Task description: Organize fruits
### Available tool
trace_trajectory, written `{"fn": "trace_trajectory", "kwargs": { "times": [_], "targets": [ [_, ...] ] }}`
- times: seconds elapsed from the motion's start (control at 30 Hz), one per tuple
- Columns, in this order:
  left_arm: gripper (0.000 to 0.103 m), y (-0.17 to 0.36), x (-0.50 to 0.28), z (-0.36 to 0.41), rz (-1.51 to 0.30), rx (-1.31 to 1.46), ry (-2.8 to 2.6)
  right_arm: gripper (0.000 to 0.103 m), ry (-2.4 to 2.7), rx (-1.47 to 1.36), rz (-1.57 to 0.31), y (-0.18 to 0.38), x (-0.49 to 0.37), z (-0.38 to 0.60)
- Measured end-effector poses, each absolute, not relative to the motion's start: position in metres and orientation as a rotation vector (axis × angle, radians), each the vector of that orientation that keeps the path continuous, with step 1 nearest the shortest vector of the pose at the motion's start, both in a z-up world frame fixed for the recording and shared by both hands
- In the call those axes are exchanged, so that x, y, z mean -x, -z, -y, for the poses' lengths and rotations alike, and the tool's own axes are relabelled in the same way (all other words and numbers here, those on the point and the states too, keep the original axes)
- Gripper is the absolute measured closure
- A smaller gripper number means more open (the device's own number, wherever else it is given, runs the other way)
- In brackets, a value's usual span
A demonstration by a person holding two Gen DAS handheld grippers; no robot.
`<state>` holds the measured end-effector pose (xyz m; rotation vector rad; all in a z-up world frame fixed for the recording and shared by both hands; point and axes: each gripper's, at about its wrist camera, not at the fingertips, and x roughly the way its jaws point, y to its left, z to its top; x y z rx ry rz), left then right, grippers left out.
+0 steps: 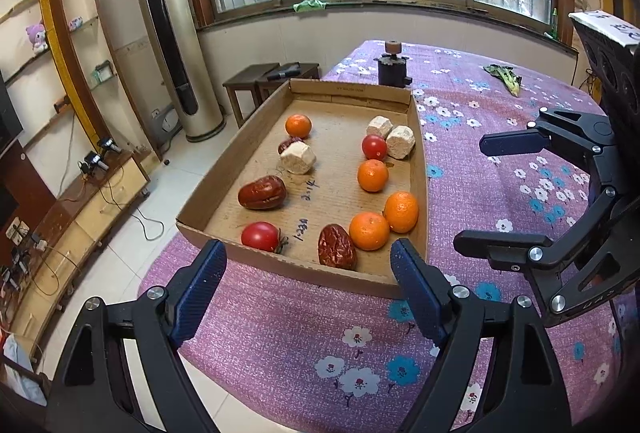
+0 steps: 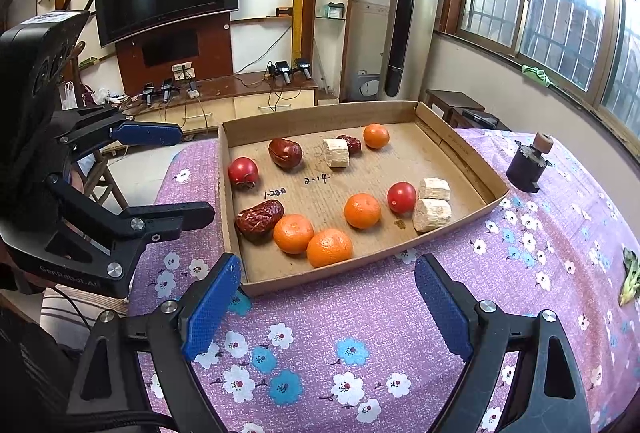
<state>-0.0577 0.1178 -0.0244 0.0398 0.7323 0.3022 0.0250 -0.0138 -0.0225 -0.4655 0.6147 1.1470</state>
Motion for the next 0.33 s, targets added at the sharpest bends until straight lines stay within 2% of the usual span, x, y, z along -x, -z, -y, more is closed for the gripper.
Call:
{"fn": "trace_trajectory", "kwargs": {
  "times": [0.33],
  "targets": [
    [0.018,0.0219,0.0573,-0.1144,-0.710,-0.073,-0.326,0.013,-1.156,0.457,-0.614,0.0219,-0.0240,0.0126]
  ]
}}
